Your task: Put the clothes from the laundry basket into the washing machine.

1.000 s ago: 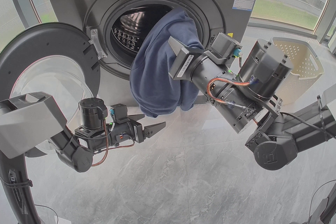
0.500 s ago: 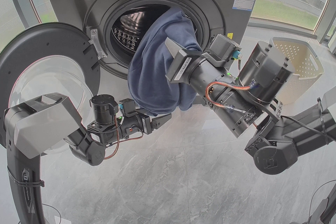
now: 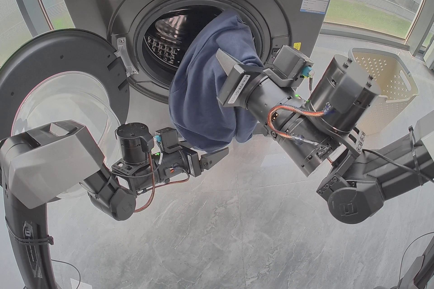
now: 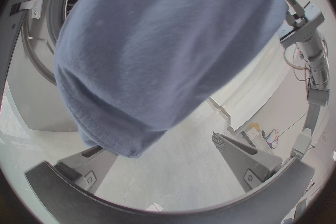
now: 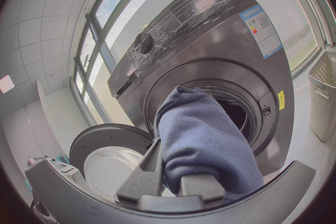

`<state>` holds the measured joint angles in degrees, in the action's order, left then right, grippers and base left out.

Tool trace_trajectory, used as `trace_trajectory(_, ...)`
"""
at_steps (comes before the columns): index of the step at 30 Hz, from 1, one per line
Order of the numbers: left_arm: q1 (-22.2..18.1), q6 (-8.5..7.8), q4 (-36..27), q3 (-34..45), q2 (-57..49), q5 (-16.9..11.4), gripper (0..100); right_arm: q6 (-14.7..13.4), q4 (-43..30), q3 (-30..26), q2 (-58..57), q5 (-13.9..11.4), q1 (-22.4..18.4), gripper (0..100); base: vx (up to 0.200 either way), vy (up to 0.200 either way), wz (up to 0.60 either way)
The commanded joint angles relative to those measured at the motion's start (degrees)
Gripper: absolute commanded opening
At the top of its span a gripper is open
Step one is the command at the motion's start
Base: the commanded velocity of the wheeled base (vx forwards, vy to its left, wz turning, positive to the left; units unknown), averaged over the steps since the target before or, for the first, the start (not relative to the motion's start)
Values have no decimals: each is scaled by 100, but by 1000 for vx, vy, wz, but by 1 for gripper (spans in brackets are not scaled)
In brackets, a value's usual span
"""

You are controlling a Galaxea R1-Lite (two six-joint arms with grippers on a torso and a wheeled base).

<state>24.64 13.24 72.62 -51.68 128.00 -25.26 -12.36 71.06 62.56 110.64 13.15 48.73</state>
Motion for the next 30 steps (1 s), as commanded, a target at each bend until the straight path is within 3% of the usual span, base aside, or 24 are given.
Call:
trace_trajectory(1, 182, 3, 103, 378, -381, -5, 100, 6, 31, 2, 19, -6, -30, 0, 0, 0, 0)
trace_trajectory(6, 287, -58, 367, 624, -258, 21, 100, 6, 40, 2, 28, 12, 5, 0, 0, 0, 0)
trace_trajectory(12, 243, -76, 525, 351, 146, 100, 100, 6, 40, 2, 28, 12, 14, 0, 0, 0, 0)
trace_trajectory(13, 173, -76, 534, 44, 357, 276, 100, 6, 31, -7, 28, 21, 32, 0, 0, 0, 0)
trace_trajectory(16, 59, -76, 508, -185, 463, 399, 100, 6, 31, -7, 28, 21, 49, 0, 0, 0, 0)
trace_trajectory(29, 50, -76, 534, -493, 507, 636, 100, -3, 48, -7, 36, 29, 67, 0, 0, 0, 0)
trace_trajectory(30, 59, -76, 534, -510, 515, 645, 0, -3, 48, -7, 36, 29, 67, 0, 0, 0, 0)
